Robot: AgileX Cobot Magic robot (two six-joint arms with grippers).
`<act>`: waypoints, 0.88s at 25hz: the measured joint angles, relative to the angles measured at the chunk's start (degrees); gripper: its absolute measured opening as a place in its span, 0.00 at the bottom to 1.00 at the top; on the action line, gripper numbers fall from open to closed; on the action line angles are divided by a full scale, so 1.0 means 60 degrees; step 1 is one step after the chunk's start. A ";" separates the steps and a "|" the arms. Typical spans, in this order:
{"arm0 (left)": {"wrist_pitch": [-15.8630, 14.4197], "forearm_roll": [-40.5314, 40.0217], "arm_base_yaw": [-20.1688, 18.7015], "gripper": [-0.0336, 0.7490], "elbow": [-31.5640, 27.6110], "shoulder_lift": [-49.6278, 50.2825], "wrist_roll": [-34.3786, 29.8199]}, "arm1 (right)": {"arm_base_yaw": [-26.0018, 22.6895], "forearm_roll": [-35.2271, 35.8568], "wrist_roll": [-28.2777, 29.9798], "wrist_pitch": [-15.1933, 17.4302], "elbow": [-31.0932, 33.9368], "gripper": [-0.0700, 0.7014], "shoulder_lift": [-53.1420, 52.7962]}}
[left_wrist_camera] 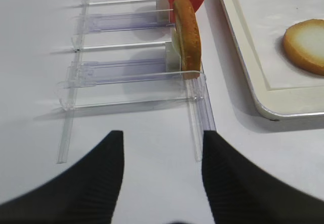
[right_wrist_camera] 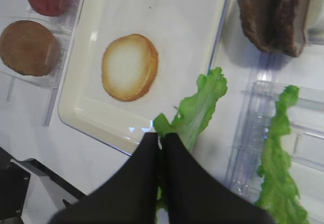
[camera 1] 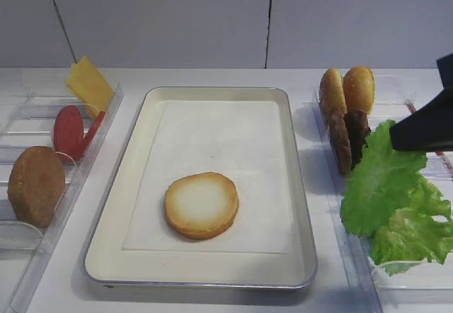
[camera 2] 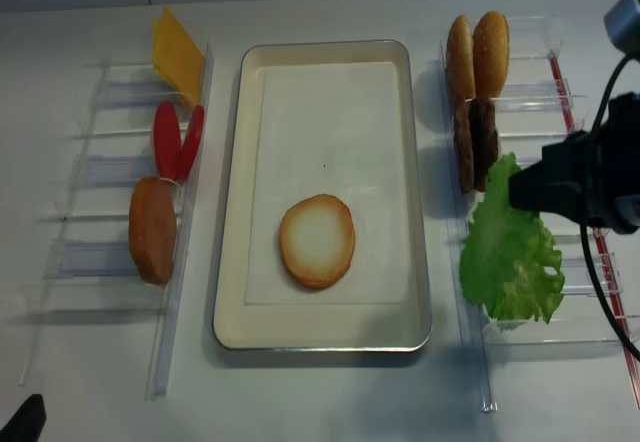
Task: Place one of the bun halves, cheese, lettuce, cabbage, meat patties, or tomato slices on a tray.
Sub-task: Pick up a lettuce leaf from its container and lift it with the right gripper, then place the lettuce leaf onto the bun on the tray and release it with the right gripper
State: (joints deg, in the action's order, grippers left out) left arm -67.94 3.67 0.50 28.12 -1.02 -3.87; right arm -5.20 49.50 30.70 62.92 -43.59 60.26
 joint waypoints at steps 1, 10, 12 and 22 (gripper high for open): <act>0.0000 0.0000 0.0000 0.47 0.0000 0.0000 0.0000 | 0.0238 0.0126 -0.0019 0.0000 -0.0058 0.17 0.0000; 0.0000 0.0000 0.0000 0.47 0.0000 0.0000 0.0000 | 0.3862 0.1152 -0.0360 -0.2257 -0.0203 0.17 0.0862; 0.0000 0.0000 0.0000 0.47 0.0000 0.0000 0.0000 | 0.4571 0.1377 -0.0317 -0.2917 -0.0221 0.17 0.1366; 0.0000 0.0000 0.0000 0.47 0.0000 0.0000 0.0000 | 0.6275 0.1880 0.0020 -0.3698 -0.2631 0.17 0.4396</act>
State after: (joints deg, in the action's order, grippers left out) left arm -67.94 3.67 0.50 28.12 -1.02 -3.87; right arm 32.45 60.78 30.82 40.74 -59.37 86.64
